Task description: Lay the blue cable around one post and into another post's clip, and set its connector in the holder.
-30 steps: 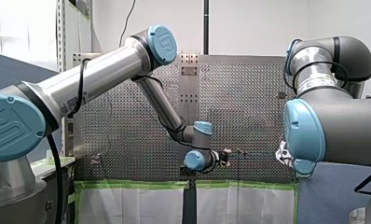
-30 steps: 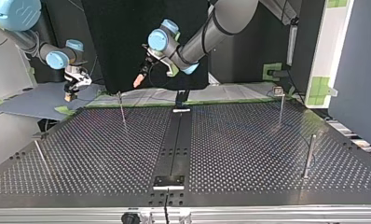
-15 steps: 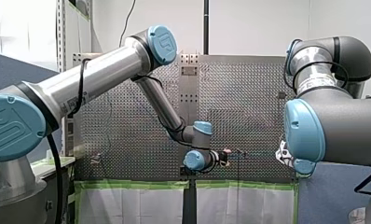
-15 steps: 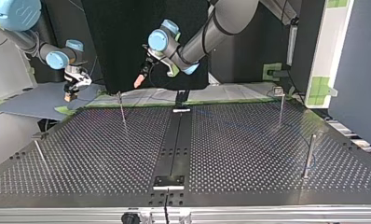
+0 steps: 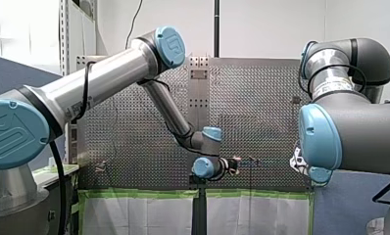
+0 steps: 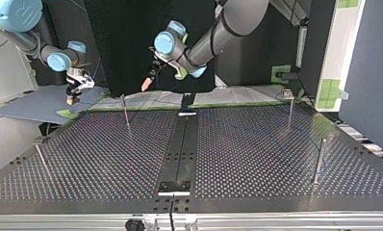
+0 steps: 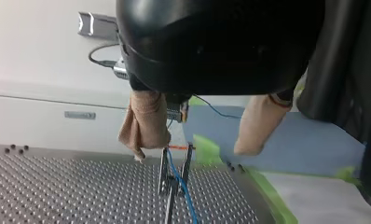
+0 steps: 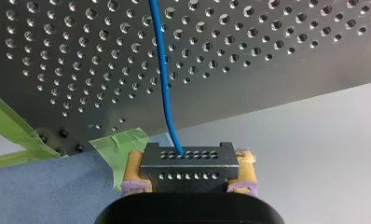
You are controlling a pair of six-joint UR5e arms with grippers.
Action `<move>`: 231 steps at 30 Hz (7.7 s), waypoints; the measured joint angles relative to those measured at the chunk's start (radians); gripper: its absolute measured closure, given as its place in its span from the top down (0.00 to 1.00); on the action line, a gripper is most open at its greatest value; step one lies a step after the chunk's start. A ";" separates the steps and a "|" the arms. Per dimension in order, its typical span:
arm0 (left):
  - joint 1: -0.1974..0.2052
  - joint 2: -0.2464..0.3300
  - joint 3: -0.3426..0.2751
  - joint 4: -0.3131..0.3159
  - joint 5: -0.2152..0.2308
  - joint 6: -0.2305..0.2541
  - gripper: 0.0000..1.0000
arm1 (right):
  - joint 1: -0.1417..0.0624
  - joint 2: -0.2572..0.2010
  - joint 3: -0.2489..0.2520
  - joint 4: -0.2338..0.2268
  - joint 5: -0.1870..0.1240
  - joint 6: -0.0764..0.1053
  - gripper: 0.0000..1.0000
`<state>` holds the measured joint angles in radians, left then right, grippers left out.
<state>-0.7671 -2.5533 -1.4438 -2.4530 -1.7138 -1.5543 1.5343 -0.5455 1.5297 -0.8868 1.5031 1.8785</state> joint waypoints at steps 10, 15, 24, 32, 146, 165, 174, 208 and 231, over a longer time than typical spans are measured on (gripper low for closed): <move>0.008 0.091 -0.092 0.067 -0.095 0.017 1.00 | 0.000 0.000 0.000 0.000 -0.001 0.002 0.07; 0.020 0.145 -0.145 0.095 -0.149 -0.007 1.00 | 0.003 0.000 0.000 0.000 -0.001 0.005 0.07; 0.049 0.240 -0.240 0.043 -0.238 -0.080 1.00 | 0.007 0.000 -0.001 0.002 0.000 0.007 0.07; 0.055 0.317 -0.318 -0.005 -0.249 -0.099 1.00 | 0.012 0.000 0.000 0.001 0.000 0.011 0.07; 0.785 0.919 -0.616 0.079 -0.172 -1.153 1.00 | 0.035 0.002 0.000 -0.005 -0.002 0.035 0.07; 0.824 0.846 -0.482 -0.026 -0.160 -1.233 1.00 | 0.039 0.003 0.000 -0.005 -0.004 0.035 0.07; 0.848 0.841 -0.454 -0.056 -0.193 -1.179 1.00 | 0.040 0.003 0.000 -0.009 -0.005 0.035 0.07; 0.882 0.757 -0.407 -0.081 -0.077 -1.112 1.00 | 0.043 0.003 0.000 -0.008 0.006 0.030 0.07; 0.879 0.741 -0.404 -0.084 -0.065 -1.097 1.00 | 0.086 -0.133 0.109 -0.054 0.072 -0.016 0.07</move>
<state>0.1122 -1.8120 -1.8479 -2.5369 -1.7784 -2.6510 1.6203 -0.6784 1.6391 -0.9407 1.5751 1.8628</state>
